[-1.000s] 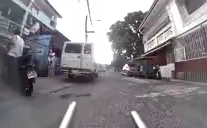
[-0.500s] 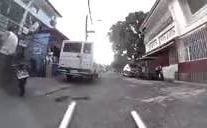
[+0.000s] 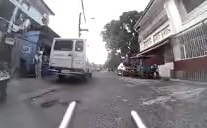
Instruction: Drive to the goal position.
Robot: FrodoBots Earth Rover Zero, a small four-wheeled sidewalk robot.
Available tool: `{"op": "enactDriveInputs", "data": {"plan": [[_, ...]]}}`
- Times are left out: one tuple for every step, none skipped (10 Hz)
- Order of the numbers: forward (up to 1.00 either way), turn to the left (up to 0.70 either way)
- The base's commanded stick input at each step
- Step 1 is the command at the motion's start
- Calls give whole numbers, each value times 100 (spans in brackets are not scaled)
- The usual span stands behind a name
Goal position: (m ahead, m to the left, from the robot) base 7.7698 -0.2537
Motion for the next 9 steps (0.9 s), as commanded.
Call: {"op": "enactDriveInputs", "data": {"plan": [[70,0],[70,0],[70,0],[70,0],[70,0],[70,0],[70,0],[70,0],[70,0]]}}
